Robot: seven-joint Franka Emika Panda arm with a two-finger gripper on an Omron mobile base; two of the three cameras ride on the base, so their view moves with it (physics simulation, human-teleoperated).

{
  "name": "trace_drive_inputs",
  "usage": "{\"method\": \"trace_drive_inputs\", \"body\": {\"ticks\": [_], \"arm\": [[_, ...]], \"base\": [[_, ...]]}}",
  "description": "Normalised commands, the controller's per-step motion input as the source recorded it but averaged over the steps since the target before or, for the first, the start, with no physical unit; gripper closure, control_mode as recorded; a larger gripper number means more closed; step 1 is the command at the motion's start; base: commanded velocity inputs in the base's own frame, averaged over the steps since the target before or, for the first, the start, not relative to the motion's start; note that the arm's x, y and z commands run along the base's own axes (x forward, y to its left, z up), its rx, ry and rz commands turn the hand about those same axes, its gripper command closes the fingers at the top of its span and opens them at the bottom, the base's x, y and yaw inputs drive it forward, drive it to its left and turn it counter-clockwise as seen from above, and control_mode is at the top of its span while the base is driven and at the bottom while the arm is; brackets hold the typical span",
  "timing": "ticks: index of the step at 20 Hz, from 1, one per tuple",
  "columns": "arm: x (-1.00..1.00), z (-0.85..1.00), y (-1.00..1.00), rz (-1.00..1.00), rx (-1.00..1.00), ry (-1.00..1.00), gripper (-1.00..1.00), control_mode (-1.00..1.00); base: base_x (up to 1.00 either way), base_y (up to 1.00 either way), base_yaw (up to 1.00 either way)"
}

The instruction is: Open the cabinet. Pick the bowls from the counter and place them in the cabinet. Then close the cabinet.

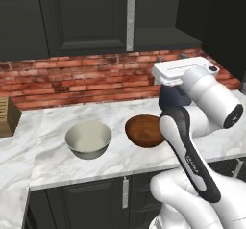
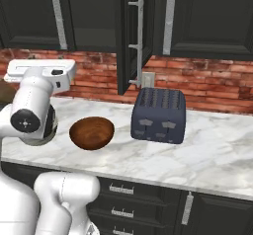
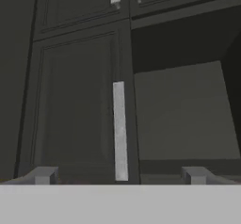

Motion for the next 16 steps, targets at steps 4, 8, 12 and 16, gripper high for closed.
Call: {"method": "trace_drive_inputs", "body": {"ticks": [4, 8, 12, 16], "arm": [[0.16, 0.20, 0.62, -0.07, -0.08, -0.20, -1.00, -1.00], [0.41, 0.35, 0.41, -0.04, -0.04, -0.16, -1.00, -1.00], [0.59, 0.29, 0.03, 0.00, 0.00, -0.09, -1.00, -1.00], [0.68, 0.16, 0.00, 0.00, 0.00, 0.00, -1.00, -1.00]], "base": [[0.00, 0.00, 0.00], [0.00, 0.00, 0.00], [0.00, 0.00, 0.00], [0.00, 0.00, 0.00]]}}
